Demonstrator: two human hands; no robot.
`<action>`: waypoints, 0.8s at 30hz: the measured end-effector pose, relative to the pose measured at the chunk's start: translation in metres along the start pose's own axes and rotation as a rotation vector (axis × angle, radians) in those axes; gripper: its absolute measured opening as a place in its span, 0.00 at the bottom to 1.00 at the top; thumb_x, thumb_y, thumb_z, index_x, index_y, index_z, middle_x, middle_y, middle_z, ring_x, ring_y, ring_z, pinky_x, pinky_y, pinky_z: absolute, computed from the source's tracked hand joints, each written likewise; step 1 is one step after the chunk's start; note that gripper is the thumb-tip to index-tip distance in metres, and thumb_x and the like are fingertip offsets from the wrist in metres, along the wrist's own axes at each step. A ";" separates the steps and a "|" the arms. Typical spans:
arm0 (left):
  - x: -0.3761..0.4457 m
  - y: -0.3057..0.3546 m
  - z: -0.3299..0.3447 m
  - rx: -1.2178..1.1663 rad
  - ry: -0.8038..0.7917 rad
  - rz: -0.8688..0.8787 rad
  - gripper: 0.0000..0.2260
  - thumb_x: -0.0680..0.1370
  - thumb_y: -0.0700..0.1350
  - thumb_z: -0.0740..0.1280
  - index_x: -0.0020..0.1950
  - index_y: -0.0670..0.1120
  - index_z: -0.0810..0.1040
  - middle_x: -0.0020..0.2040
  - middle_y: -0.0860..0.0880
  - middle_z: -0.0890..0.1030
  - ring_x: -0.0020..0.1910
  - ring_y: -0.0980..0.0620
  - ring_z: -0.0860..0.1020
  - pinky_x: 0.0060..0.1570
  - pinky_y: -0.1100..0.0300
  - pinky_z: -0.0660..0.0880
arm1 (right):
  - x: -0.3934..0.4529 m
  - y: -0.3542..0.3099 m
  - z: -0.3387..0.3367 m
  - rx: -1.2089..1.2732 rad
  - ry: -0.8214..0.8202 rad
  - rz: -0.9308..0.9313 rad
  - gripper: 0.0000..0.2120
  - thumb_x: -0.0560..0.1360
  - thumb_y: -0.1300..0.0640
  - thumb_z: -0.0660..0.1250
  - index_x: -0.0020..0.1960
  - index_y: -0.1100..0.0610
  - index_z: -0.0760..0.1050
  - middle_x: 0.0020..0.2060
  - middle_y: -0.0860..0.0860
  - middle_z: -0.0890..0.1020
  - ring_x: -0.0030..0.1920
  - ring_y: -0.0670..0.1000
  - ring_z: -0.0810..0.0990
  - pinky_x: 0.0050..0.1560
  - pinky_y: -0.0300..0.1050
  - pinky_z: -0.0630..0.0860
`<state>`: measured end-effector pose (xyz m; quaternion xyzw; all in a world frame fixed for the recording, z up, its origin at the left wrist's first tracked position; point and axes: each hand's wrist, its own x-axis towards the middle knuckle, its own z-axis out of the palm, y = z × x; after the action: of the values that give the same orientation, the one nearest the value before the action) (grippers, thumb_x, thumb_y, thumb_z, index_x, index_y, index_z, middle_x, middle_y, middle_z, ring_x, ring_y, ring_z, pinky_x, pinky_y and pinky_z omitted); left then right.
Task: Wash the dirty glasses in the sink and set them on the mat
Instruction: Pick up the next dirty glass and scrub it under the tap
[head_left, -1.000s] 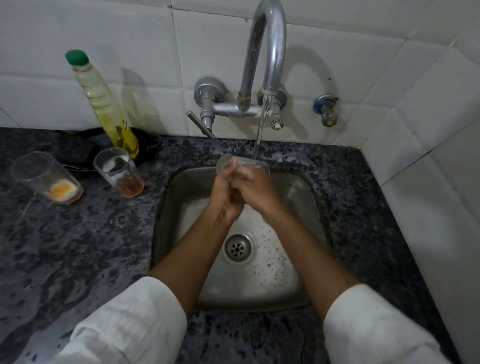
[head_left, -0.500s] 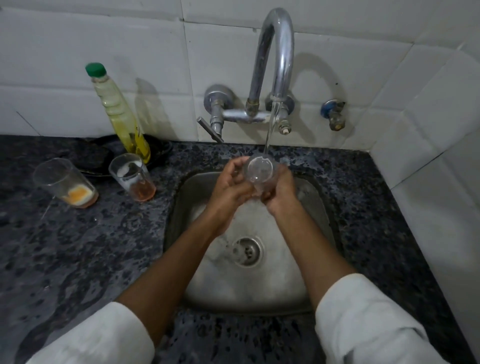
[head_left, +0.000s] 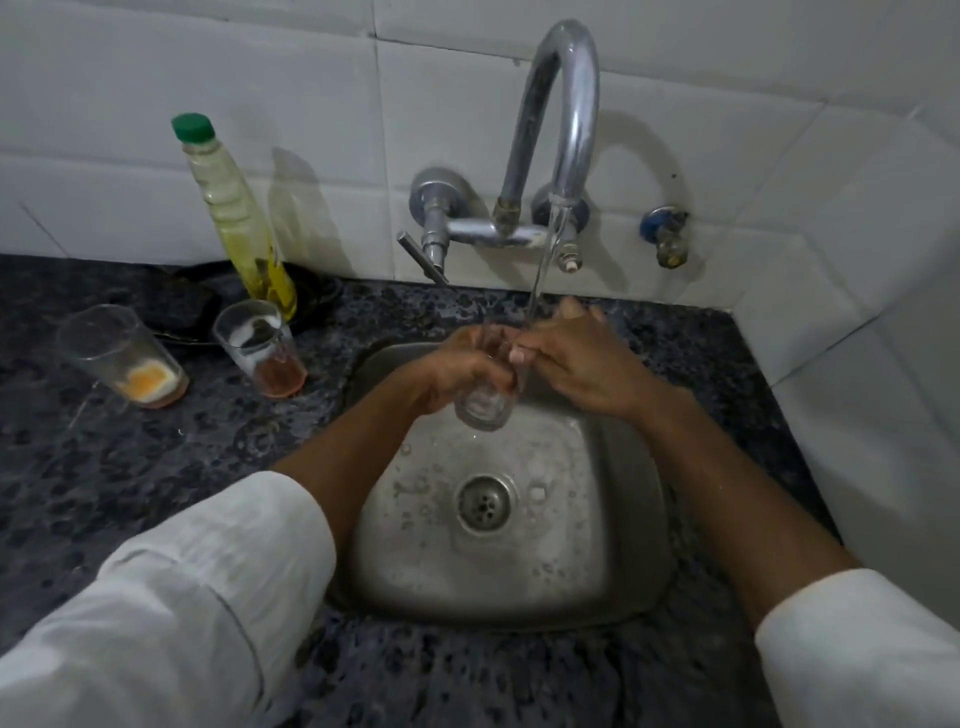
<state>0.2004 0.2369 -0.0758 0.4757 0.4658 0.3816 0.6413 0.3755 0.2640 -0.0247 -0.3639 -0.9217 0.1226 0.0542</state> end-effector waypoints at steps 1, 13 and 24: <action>0.002 0.001 0.003 -0.005 0.011 0.017 0.18 0.60 0.29 0.69 0.45 0.46 0.80 0.37 0.50 0.81 0.39 0.52 0.79 0.38 0.61 0.76 | -0.001 0.000 -0.002 0.049 -0.004 0.010 0.20 0.77 0.40 0.52 0.42 0.51 0.77 0.36 0.44 0.78 0.43 0.49 0.70 0.45 0.48 0.63; -0.006 0.005 0.026 0.013 0.107 0.171 0.21 0.66 0.32 0.75 0.55 0.45 0.75 0.47 0.52 0.83 0.49 0.54 0.82 0.44 0.63 0.77 | 0.006 -0.021 -0.008 0.260 0.337 0.097 0.15 0.79 0.56 0.60 0.42 0.59 0.83 0.37 0.56 0.84 0.38 0.55 0.81 0.41 0.48 0.74; 0.007 -0.018 0.044 0.160 0.417 0.203 0.25 0.68 0.43 0.77 0.62 0.47 0.75 0.53 0.51 0.83 0.50 0.56 0.82 0.49 0.59 0.80 | 0.017 -0.026 0.001 0.342 0.330 0.348 0.16 0.80 0.55 0.62 0.41 0.64 0.79 0.37 0.60 0.83 0.38 0.57 0.81 0.43 0.52 0.77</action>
<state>0.2452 0.2275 -0.0894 0.4802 0.5666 0.4960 0.4499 0.3464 0.2570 -0.0183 -0.5172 -0.7902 0.2228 0.2418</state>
